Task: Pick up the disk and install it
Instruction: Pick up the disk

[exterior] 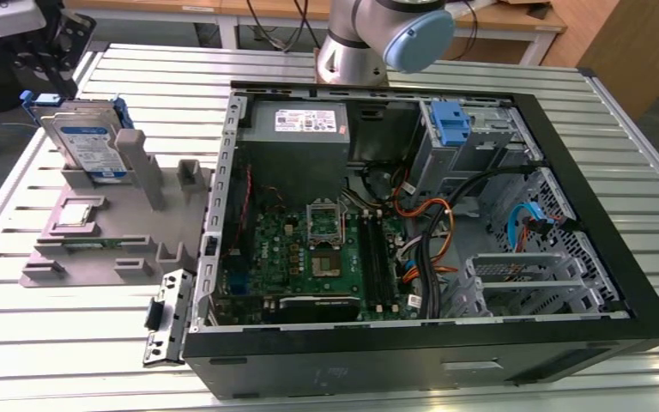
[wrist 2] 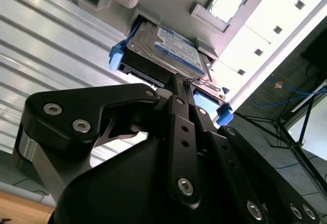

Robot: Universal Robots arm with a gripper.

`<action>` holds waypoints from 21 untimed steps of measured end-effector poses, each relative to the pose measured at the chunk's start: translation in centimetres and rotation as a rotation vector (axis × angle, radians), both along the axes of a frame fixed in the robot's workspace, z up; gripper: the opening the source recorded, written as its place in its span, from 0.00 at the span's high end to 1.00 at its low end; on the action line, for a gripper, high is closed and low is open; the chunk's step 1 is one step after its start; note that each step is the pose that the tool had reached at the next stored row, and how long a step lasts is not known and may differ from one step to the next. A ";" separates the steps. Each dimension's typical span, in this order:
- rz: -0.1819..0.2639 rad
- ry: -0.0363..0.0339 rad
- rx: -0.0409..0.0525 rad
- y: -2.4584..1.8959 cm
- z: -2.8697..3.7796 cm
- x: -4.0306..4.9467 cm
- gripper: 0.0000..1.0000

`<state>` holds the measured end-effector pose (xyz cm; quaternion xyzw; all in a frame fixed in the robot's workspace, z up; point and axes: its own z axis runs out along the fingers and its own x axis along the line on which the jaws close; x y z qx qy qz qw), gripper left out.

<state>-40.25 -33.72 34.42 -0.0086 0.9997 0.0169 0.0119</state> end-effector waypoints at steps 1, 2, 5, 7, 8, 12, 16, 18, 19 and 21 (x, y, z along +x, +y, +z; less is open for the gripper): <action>0.000 0.0000 0.0000 0.00 -0.03 0.00 0.90; 0.002 0.0002 -0.0001 0.00 -0.05 0.00 0.90; 0.033 0.0001 -0.0001 0.01 -0.09 -0.01 0.90; 0.068 0.0001 -0.0001 0.00 -0.11 0.00 0.90; 0.085 0.0001 -0.0001 0.00 -0.11 0.00 0.90; 0.158 0.0000 -0.0001 0.00 -0.14 0.00 0.90; 0.230 0.0001 -0.0001 0.00 -0.16 0.00 0.90; 0.266 0.0000 -0.0001 0.00 -0.17 0.00 0.90; 0.273 0.0000 -0.0001 0.00 -0.17 0.00 0.90; 0.273 0.0001 -0.0001 0.00 -0.17 0.00 0.90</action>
